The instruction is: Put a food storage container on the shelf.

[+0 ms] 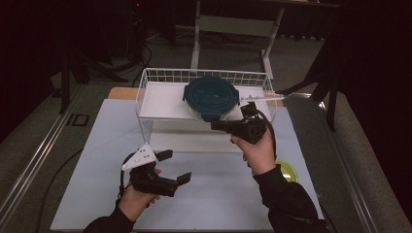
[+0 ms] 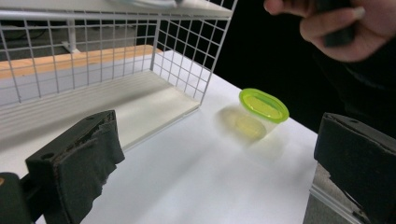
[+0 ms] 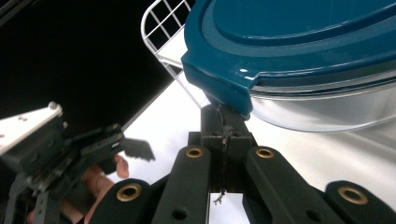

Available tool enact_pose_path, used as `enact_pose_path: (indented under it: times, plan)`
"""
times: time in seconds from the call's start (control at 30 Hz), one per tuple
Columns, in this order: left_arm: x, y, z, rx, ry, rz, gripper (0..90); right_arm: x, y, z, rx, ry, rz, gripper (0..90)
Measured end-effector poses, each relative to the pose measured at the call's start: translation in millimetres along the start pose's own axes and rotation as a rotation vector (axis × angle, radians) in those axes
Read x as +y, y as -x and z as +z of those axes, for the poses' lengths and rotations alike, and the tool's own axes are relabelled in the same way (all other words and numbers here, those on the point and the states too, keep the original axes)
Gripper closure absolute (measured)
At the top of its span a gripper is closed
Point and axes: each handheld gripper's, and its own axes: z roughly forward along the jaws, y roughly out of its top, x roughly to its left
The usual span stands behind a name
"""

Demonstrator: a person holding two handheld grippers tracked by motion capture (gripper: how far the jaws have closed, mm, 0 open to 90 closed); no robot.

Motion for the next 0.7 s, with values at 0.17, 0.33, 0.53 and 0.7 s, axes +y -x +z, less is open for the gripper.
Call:
enact_pose_path:
  times: [0.17,0.33,0.53,0.7]
  plan:
    - [-6.2,-1.1,1.9,-0.015,0.010,-0.028,0.3,6.2,6.0,3.2,-0.011,0.005,0.006,89.6]
    - [-10.2,-2.3,3.7,-0.008,0.001,-0.019,0.3,11.6,12.8,5.7,-0.019,0.016,0.024,89.5]
    - [-12.7,-3.3,3.8,-0.002,-0.001,-0.008,0.3,15.5,15.9,7.6,-0.033,0.021,0.020,86.3]
    - [-13.0,-4.2,2.0,-0.019,-0.004,0.030,0.3,8.0,8.4,6.1,-0.011,0.015,-0.016,75.6]
